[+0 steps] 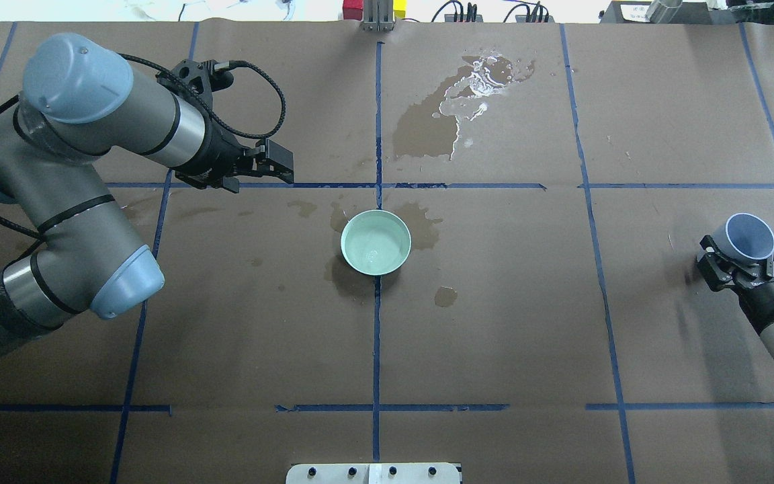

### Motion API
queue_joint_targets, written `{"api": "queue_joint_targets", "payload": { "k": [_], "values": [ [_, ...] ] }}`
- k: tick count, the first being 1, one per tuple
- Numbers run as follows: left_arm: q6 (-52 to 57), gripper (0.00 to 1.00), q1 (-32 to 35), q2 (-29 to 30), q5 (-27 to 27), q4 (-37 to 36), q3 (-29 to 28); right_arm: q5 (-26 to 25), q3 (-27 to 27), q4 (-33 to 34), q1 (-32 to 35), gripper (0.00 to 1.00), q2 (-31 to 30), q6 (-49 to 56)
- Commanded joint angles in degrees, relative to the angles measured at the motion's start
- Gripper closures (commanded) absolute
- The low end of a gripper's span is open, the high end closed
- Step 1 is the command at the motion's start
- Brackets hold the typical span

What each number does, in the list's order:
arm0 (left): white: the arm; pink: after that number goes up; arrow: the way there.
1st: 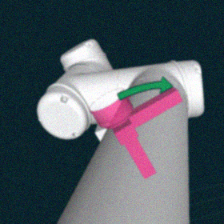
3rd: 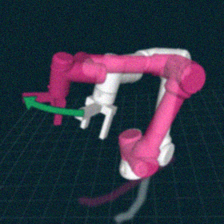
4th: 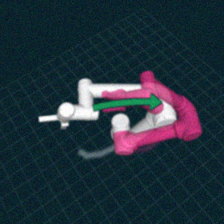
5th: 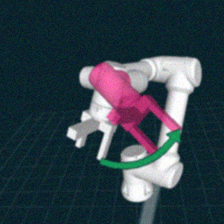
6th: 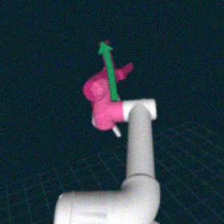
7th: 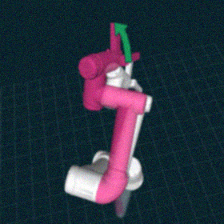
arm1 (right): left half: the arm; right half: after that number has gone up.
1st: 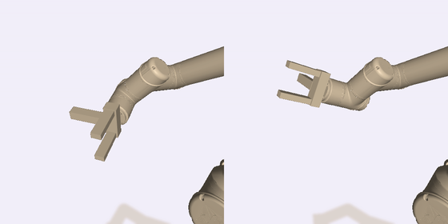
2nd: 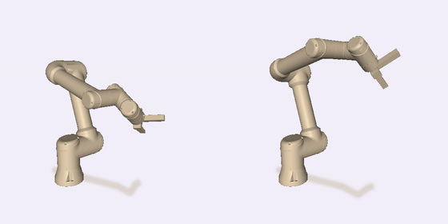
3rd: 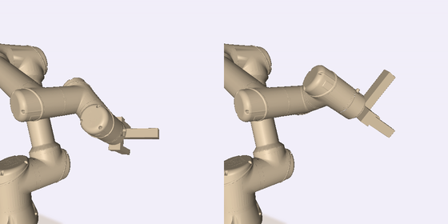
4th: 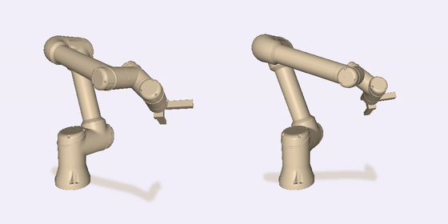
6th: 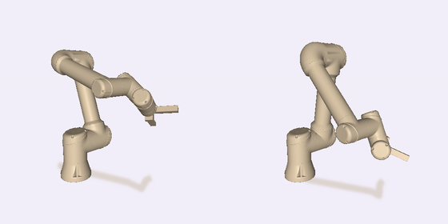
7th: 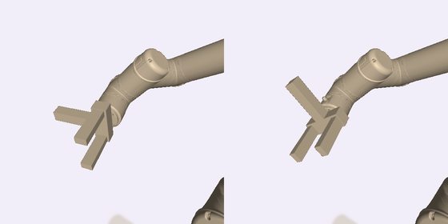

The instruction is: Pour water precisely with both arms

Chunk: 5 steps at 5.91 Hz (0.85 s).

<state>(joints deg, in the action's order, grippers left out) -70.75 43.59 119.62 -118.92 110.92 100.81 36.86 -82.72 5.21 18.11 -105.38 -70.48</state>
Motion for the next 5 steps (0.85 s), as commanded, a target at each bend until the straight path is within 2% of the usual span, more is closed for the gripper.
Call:
{"api": "queue_joint_targets", "payload": {
  "k": [1, 5],
  "values": [
    [0.1, 0.00, 0.0, 0.0, 0.0, 0.0, 0.3, -0.2, 0.3, -0.1, 0.0, 0.00, -0.1, 0.0],
    [0.0, 0.00, 0.0, -0.1, 0.0, 0.0, 0.4, 1.0, 0.2, -7.6, 0.0, 0.00, -1.1, 1.0]
  ]
}}
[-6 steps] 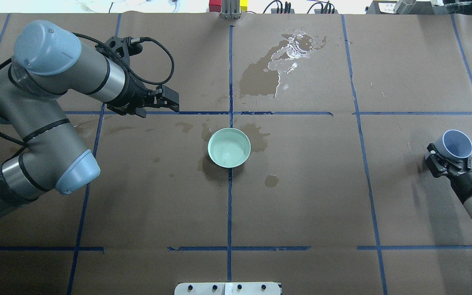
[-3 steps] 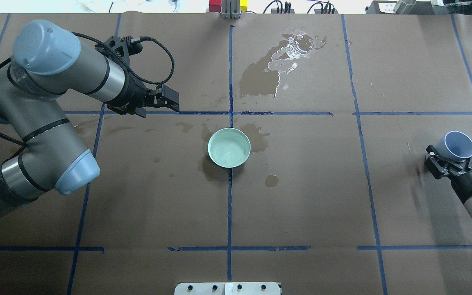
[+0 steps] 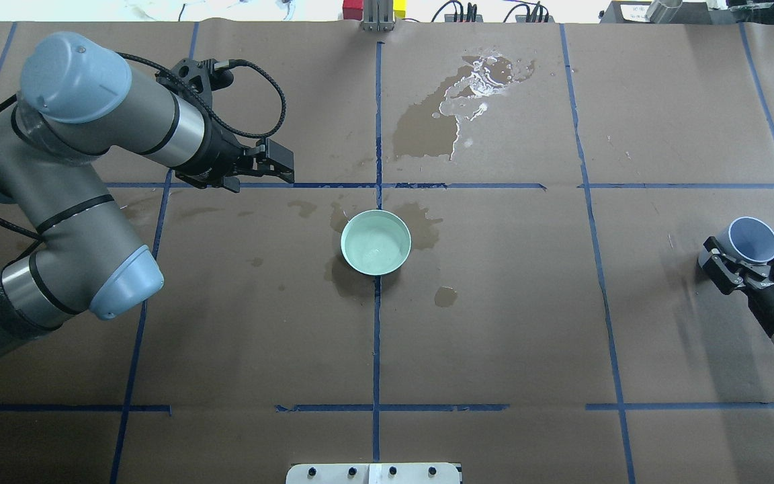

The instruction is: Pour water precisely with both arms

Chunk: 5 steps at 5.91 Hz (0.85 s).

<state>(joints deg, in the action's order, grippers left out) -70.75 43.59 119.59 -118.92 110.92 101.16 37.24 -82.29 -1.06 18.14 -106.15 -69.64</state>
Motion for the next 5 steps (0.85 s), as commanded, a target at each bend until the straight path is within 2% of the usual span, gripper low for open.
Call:
{"api": "queue_joint_targets", "payload": {
  "k": [1, 2, 5],
  "values": [
    [0.0, 0.00, 0.0, -0.7, 0.0, 0.0, 0.0, 3.2, -0.6, -3.1, 0.0, 0.00, -2.7, 0.1],
    [0.0, 0.00, -0.1, -0.7, 0.0, 0.0, 0.1, 5.4, -0.6, -5.9, 0.1, 0.00, -3.1, 0.1],
    [-0.1, 0.00, -0.2, -0.7, 0.4, 0.0, 0.1, 10.7, -3.1, -6.1, 0.1, 0.00, -4.9, 0.1]
  ]
}}
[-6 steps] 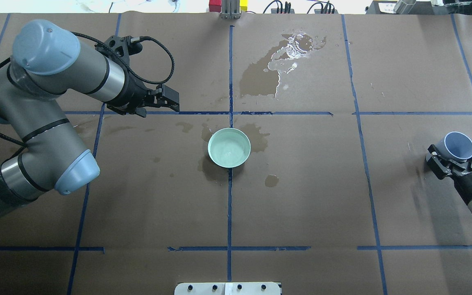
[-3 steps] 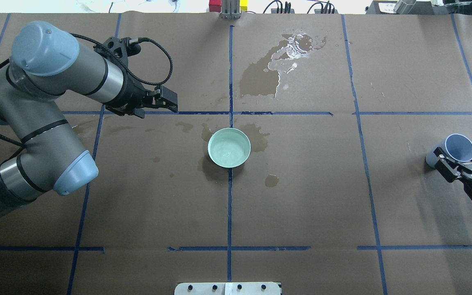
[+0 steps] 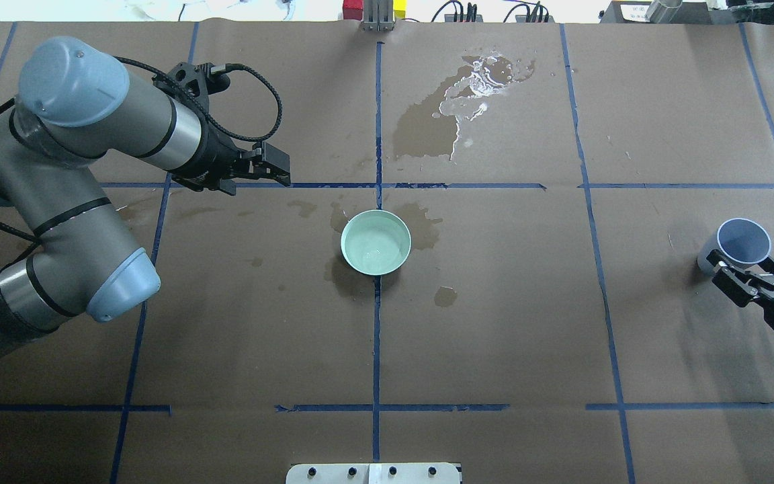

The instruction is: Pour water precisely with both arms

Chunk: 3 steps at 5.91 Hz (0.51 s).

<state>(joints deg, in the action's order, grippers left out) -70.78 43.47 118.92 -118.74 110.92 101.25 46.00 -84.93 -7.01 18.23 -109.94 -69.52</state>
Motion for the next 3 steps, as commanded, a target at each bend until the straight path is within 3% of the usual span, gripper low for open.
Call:
{"api": "queue_joint_targets", "payload": {
  "k": [1, 3],
  "values": [
    [0.0, 0.00, -0.1, 0.0, 0.4, 0.0, 0.1, 3.6, -1.5, -0.1, 0.1, 0.00, -3.1, 0.0],
    [0.0, 0.00, -0.1, 0.0, 0.5, 0.0, 0.1, 6.7, -1.7, -0.3, 0.1, 0.00, -5.2, 0.0]
  ]
}}
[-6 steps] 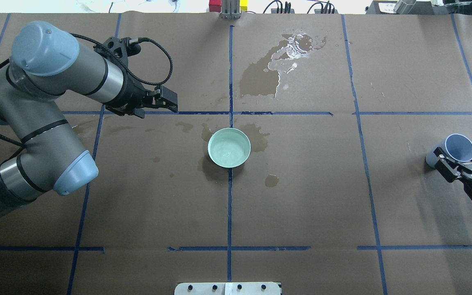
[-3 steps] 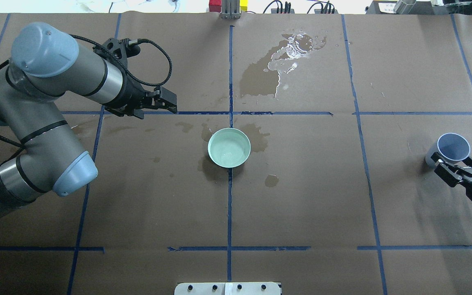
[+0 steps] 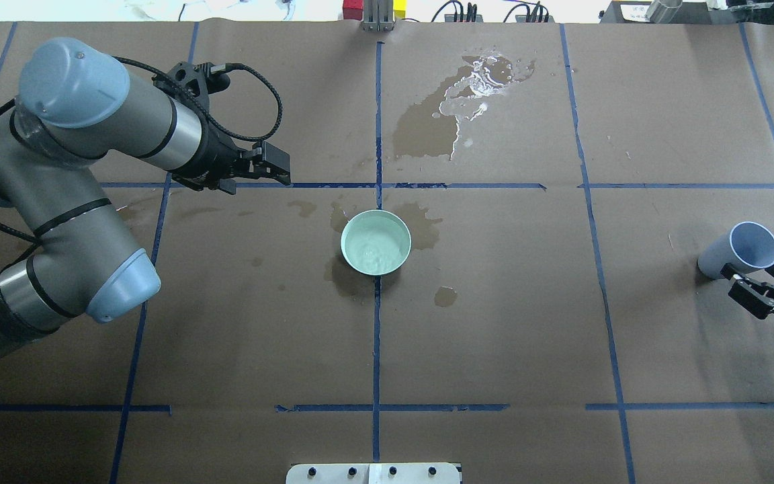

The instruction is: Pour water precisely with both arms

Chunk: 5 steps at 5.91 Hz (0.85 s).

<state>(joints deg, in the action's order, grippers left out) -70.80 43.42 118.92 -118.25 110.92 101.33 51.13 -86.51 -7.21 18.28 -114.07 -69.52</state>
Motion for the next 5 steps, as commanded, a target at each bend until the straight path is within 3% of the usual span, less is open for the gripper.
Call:
{"api": "queue_joint_targets", "payload": {
  "k": [1, 5],
  "values": [
    [0.0, 0.00, 0.0, 0.0, 0.0, 0.0, 0.1, 4.7, -1.7, -0.1, 0.1, 0.00, -2.5, 0.0],
    [0.0, 0.00, 0.1, -0.1, 0.0, 0.0, 0.4, 17.6, -9.4, -0.1, 4.2, 0.00, -9.9, 0.4]
  ]
}}
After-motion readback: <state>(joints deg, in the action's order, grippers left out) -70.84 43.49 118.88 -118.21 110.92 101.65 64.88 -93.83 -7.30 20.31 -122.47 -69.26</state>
